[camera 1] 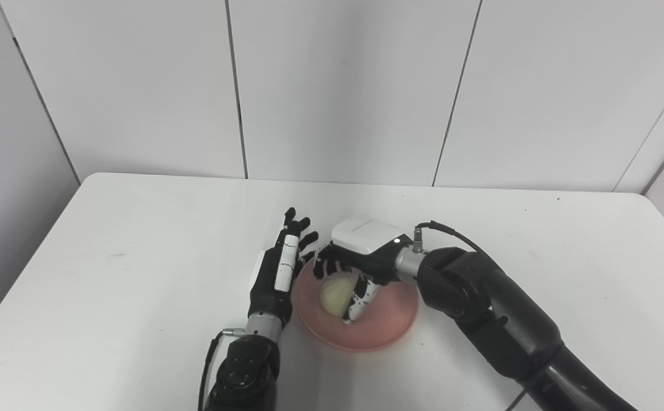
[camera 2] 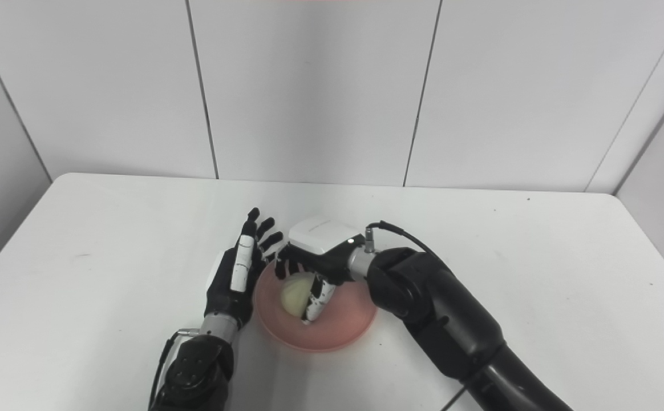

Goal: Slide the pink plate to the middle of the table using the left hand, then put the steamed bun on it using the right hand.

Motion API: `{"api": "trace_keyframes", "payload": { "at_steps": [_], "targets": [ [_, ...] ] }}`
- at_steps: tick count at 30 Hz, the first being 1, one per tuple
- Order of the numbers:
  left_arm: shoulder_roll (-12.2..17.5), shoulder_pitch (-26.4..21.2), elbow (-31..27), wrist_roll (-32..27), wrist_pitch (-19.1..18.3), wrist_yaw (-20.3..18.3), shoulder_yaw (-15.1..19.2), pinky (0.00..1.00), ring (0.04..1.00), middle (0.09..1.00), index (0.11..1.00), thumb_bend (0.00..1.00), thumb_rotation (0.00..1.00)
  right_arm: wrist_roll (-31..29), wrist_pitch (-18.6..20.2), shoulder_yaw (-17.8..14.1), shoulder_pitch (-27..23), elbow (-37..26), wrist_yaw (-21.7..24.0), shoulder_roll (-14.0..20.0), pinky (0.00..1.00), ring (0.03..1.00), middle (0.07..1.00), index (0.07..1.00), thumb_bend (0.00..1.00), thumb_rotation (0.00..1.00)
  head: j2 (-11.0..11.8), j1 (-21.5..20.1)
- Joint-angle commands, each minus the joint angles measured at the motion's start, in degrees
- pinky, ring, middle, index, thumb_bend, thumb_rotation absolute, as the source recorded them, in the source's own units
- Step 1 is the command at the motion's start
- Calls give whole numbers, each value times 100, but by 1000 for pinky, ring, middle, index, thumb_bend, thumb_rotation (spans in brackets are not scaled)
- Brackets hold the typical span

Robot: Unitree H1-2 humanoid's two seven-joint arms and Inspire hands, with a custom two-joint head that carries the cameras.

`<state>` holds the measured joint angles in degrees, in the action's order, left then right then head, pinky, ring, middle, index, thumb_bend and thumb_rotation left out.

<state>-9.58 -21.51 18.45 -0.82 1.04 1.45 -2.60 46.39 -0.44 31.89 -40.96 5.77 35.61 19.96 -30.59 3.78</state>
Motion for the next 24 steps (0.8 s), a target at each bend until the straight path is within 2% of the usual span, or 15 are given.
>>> {"api": "trace_keyframes", "payload": {
  "at_steps": [1, 5, 6, 8, 9, 11, 12, 13, 15, 16, 19, 21, 24],
  "targets": [
    [30, 19, -107, -25, -147, -20, 12, 751, 872, 932, 1000, 935, 964, 98, 130, -171, -170, -360, -71, 48, 609, 695, 738, 687, 999, 489, -7, -13],
    [49, 25, -140, -23, -169, 10, 48, 744, 873, 930, 1000, 935, 962, 240, 232, -318, -63, -721, -40, 92, 693, 754, 785, 703, 1000, 526, -10, -49],
    [64, 27, -146, -15, -158, 13, 54, 744, 876, 931, 1000, 939, 961, 225, 293, -390, -26, -817, -9, 90, 740, 788, 804, 713, 1000, 522, -9, -65],
    [93, 25, -147, -12, -130, 18, 72, 752, 880, 933, 1000, 938, 959, 167, 355, -593, 89, -1048, -85, 102, 760, 805, 817, 717, 1000, 513, -7, -78],
    [101, 22, -147, -3, -108, 34, 81, 763, 884, 936, 1000, 937, 959, 135, 335, -712, 163, -1143, -205, 103, 768, 822, 836, 733, 1000, 543, -7, -78],
    [117, 25, -161, 1, -88, 48, 93, 762, 882, 933, 1000, 930, 955, 83, 252, -909, 282, -1245, -433, 74, 730, 802, 821, 721, 1000, 547, -9, -85],
    [135, 28, -175, 18, -50, 54, 96, 763, 882, 933, 1000, 929, 954, -85, 179, -1137, 420, -1274, -730, 13, 721, 797, 817, 720, 1000, 551, -4, -92],
    [154, 26, -185, 37, -17, 61, 101, 781, 880, 933, 1000, 905, 952, -279, 108, -1363, 557, -1281, -1036, -59, 674, 781, 809, 737, 981, 657, -2, -94],
    [205, 26, -203, 112, 67, 91, 97, 793, 882, 939, 1000, 880, 949, -727, -57, -1852, 843, -1227, -1725, -296, 631, 763, 806, 761, 888, 759, 2, -102],
    [223, 26, -205, 136, 94, 102, 93, 791, 882, 941, 1000, 873, 951, -834, -121, -1970, 910, -1194, -1915, -370, 619, 757, 804, 766, 851, 775, 2, -102],
    [338, 44, -213, 290, 240, 130, 58, 840, 897, 947, 1000, 887, 956, -1902, -333, -2718, 1270, -752, -2714, -979, 628, 756, 809, 789, 774, 843, 19, -94],
    [385, 63, -233, 348, 301, 145, 54, 886, 911, 947, 1000, 909, 953, -2435, -505, -3000, 1401, -450, -3007, -1235, 649, 749, 812, 818, 712, 889, 6, -78],
    [450, 84, -310, 356, 329, 143, 86, 934, 929, 948, 1000, 926, 939, -3291, -557, -3383, 1576, -40, -3210, -1598, 693, 777, 831, 848, 711, 939, -34, -68]
  ]
}}
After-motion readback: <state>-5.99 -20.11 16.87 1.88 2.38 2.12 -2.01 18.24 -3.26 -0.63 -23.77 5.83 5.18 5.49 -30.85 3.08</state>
